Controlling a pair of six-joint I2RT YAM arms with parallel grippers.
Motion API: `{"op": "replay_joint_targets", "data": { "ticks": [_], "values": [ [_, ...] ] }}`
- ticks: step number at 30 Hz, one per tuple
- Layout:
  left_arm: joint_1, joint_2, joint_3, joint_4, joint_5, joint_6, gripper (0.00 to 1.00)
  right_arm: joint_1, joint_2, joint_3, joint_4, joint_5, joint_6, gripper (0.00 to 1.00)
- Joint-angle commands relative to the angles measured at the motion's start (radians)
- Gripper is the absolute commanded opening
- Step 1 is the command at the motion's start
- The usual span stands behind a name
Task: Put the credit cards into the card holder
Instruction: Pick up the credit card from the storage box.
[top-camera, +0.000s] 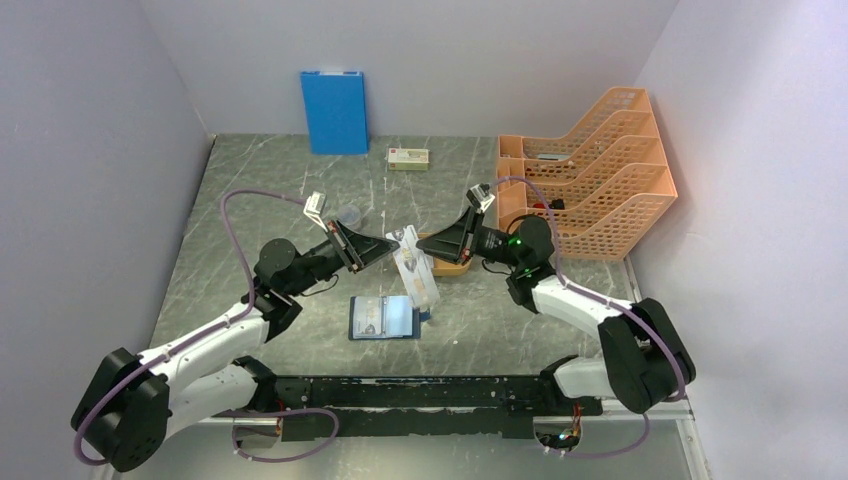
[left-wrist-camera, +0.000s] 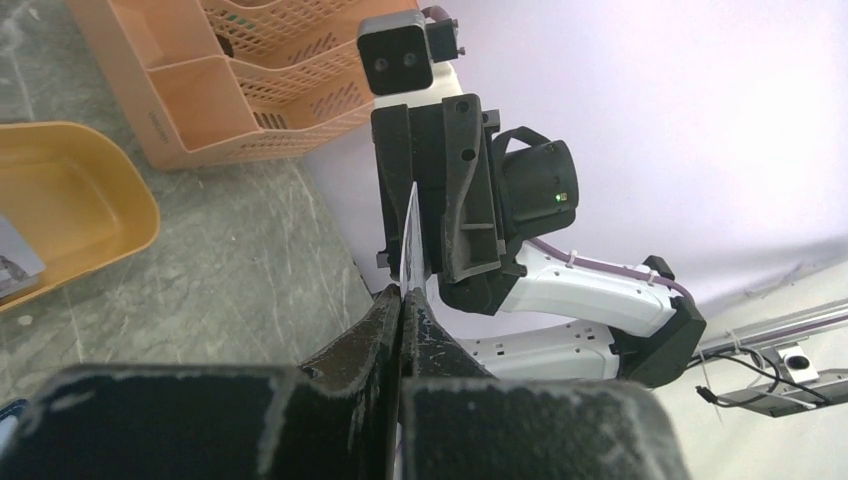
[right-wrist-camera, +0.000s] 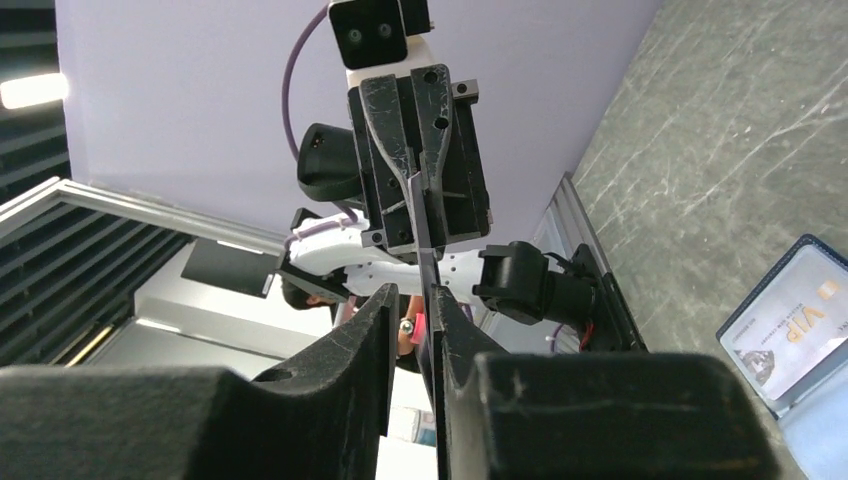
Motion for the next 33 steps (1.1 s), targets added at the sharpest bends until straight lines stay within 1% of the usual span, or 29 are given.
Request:
{"op": "replay_joint_targets", "data": {
  "ticks": [1, 3, 6, 8, 11, 14, 16, 18, 20, 23, 26, 28, 31, 33],
  "values": [
    [0.029, 0.021, -0.018, 0.044, -0.004, -0.021, 0.05, -0.001, 0.030, 0.001, 0.081, -0.008, 0.026, 0.22],
    [0.034, 0.032, -0.018, 0.047, 0.001, -0.027, 0.05, -0.002, 0.048, 0.002, 0.092, -0.010, 0.030, 0.20],
    [0.041, 0.046, -0.017, 0.043, 0.001, -0.026, 0.05, -0.004, 0.077, -0.006, 0.110, -0.005, 0.040, 0.13],
    [0.048, 0.051, -0.011, 0.018, -0.014, -0.002, 0.05, -0.010, 0.090, -0.007, 0.099, 0.001, 0.027, 0.13],
    [0.067, 0.064, 0.007, -0.047, -0.028, 0.044, 0.05, -0.024, 0.094, -0.002, 0.035, 0.008, -0.028, 0.24],
    [0.074, 0.088, 0.019, -0.044, 0.001, 0.061, 0.05, -0.028, 0.093, 0.026, -0.050, -0.006, -0.110, 0.35],
    [0.075, 0.102, 0.014, -0.019, 0.019, 0.056, 0.05, -0.027, 0.104, 0.048, -0.061, -0.030, -0.131, 0.40],
    [0.074, 0.116, 0.006, 0.018, 0.040, 0.039, 0.05, -0.028, 0.112, 0.066, -0.084, -0.036, -0.154, 0.43],
    [0.074, 0.125, 0.001, 0.055, 0.056, 0.020, 0.05, -0.027, 0.110, 0.083, -0.162, -0.032, -0.214, 0.45],
    [0.075, 0.123, 0.001, 0.076, 0.084, 0.005, 0.05, -0.027, 0.104, 0.089, -0.223, -0.037, -0.265, 0.47],
    [0.075, 0.119, -0.001, 0.098, 0.125, -0.008, 0.05, -0.026, 0.088, 0.090, -0.258, -0.054, -0.302, 0.46],
    [0.075, 0.117, -0.008, 0.121, 0.151, -0.024, 0.05, -0.025, 0.075, 0.081, -0.248, -0.067, -0.305, 0.44],
    [0.075, 0.106, -0.018, 0.135, 0.169, -0.035, 0.05, -0.026, 0.053, 0.066, -0.228, -0.086, -0.299, 0.36],
    [0.075, 0.098, -0.020, 0.123, 0.171, -0.034, 0.05, -0.025, 0.039, 0.056, -0.200, -0.100, -0.285, 0.27]
  ]
}}
